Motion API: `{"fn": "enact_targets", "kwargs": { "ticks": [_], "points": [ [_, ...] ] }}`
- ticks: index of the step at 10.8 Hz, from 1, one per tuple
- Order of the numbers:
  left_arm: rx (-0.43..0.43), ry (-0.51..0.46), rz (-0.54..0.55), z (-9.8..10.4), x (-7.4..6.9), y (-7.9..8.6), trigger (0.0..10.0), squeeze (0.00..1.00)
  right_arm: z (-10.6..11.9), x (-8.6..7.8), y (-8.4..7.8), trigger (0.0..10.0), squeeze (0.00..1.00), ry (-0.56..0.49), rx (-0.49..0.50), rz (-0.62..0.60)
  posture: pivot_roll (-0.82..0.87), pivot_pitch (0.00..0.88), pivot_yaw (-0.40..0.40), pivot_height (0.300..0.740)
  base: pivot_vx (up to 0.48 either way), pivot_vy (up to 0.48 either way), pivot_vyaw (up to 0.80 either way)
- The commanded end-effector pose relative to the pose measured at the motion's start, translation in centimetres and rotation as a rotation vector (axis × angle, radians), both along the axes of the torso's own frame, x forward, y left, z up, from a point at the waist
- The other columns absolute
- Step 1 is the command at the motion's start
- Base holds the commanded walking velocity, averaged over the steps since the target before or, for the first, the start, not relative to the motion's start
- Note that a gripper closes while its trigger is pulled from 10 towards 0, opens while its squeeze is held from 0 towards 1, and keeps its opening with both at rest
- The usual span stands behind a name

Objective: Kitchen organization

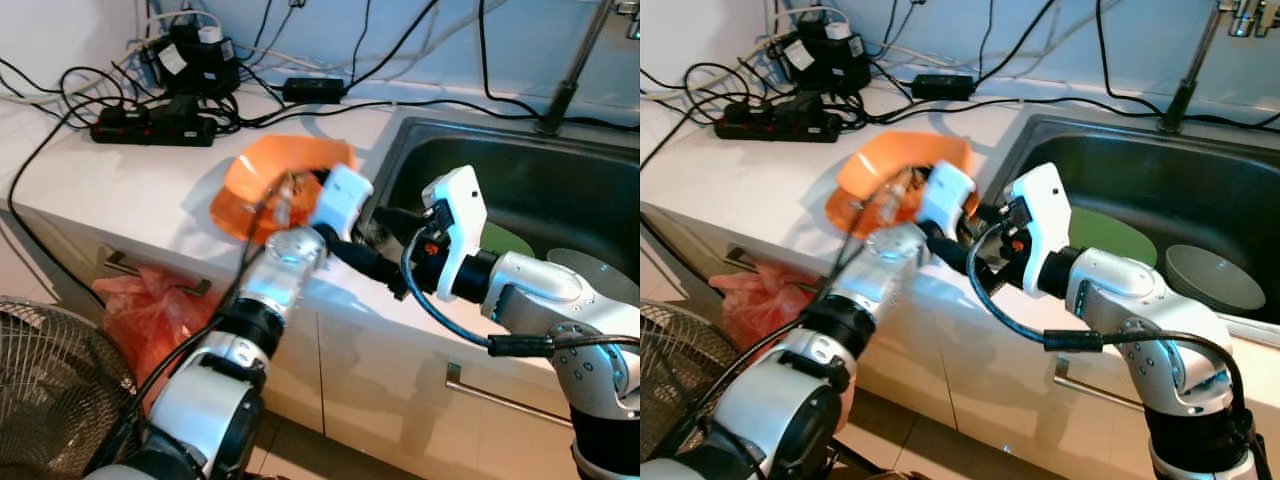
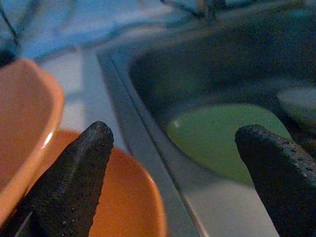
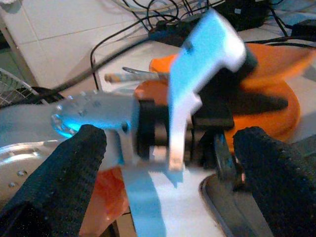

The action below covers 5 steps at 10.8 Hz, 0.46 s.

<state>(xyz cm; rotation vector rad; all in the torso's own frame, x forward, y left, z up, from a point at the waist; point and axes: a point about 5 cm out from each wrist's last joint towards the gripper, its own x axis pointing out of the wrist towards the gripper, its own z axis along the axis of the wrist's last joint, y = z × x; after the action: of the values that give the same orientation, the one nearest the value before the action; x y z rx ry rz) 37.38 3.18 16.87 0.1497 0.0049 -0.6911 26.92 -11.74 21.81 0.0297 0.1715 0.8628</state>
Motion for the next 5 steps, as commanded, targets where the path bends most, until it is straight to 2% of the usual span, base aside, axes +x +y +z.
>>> {"fn": "enact_targets", "kwargs": {
  "ticks": [1,3,5],
  "points": [
    [-0.019,-0.061,0.028,1.0,0.23,0.51,10.0,0.0,0.42,0.28,-0.17,10.0,0.0,-0.025,-0.002,-0.011,-0.08,0.0,0.065,0.74,0.0,0.0,0.0],
    [-0.026,-0.09,0.047,1.32,0.27,0.54,10.0,0.0,0.64,0.63,-0.17,10.0,0.0,-0.038,-0.003,-0.013,-0.09,0.0,0.062,0.74,0.0,0.0,0.0],
    [-0.027,-0.078,0.017,0.92,0.02,0.11,10.0,0.0,0.75,0.78,-0.27,10.0,0.0,-0.045,-0.006,-0.016,-0.09,0.0,0.063,0.74,0.0,0.0,0.0]
  ]
}}
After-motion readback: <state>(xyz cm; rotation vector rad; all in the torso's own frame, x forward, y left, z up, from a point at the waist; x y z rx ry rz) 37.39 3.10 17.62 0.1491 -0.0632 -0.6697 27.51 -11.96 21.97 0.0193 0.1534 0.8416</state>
